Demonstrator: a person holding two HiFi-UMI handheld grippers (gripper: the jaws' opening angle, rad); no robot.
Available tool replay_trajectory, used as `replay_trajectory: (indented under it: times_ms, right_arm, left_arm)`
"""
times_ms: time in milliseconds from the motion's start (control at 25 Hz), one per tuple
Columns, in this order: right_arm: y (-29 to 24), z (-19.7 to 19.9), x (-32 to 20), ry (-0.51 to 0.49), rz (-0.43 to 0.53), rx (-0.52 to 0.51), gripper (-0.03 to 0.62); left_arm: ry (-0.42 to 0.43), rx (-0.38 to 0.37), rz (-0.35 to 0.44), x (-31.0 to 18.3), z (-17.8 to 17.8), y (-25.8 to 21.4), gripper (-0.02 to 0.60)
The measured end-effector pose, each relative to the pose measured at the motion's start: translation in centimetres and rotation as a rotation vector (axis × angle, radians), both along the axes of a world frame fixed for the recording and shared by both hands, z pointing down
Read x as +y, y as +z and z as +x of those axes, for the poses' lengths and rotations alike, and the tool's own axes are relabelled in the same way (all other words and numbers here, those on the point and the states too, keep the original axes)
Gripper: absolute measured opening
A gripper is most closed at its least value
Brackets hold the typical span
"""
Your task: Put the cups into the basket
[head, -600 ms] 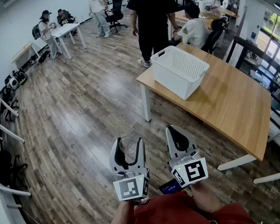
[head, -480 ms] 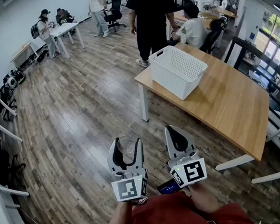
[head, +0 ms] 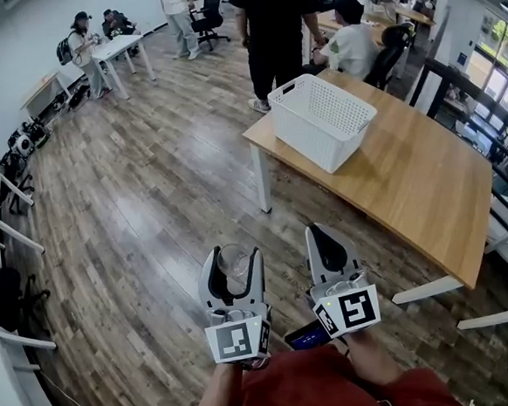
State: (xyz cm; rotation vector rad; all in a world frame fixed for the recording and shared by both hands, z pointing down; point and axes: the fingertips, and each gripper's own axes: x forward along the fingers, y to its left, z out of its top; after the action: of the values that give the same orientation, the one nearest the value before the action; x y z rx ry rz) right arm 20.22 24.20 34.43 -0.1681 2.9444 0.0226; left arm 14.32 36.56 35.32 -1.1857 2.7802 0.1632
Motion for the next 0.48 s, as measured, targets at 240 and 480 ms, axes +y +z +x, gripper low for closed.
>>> replay_trajectory:
  times_ms: [240, 480]
  right_arm:
    - [0.5, 1.4, -1.7, -0.003, -0.034, -0.008, 0.005]
    - [1.6, 3.1, -4.6, 0.017, -0.062, 0.014, 0.005]
  left_arm:
    - [0.011, 0.009, -0.008, -1.7, 1.2, 0.2, 0.29]
    - [0.029, 0.042, -0.021, -4.1, 2.8, 1.0, 0.29]
